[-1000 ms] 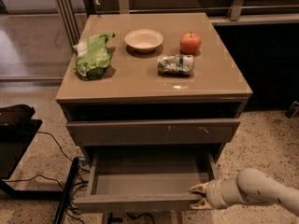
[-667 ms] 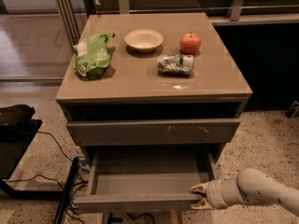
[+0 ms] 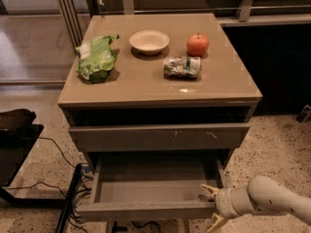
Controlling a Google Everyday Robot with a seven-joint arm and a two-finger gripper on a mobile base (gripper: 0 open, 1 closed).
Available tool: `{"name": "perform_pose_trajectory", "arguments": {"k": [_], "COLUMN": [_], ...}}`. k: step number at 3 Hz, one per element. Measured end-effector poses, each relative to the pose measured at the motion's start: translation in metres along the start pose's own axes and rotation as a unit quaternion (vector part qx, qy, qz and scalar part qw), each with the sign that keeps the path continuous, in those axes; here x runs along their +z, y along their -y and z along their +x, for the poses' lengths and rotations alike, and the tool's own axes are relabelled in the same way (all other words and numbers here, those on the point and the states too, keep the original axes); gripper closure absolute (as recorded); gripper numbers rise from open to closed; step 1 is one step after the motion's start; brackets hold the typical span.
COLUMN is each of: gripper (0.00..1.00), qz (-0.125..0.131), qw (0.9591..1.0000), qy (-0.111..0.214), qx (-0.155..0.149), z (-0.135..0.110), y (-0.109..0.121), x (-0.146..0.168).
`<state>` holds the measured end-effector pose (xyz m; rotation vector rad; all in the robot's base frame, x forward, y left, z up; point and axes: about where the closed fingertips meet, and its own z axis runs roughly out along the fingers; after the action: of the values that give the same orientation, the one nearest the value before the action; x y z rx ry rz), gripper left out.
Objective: Open middle drawer
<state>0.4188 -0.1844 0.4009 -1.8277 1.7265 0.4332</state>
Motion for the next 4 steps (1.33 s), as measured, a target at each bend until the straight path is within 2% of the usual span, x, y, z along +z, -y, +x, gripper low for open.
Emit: {"name": "perform_pose_trajectory", "arguments": {"k": [2,3,4], "gripper": [0.62,0.85,0.83], "qz": [-0.013,-0.013,-0.013], "qw": [0.9996,0.9996,0.9996], "qy": [0.023,0.023,0.023], "qx": [0.011,0.011,0.011], "z": [0.007,0.004,0.004], "y": [-0.037,-0.037,-0.037], "x": [-0.005,-0.008,-0.008]}}
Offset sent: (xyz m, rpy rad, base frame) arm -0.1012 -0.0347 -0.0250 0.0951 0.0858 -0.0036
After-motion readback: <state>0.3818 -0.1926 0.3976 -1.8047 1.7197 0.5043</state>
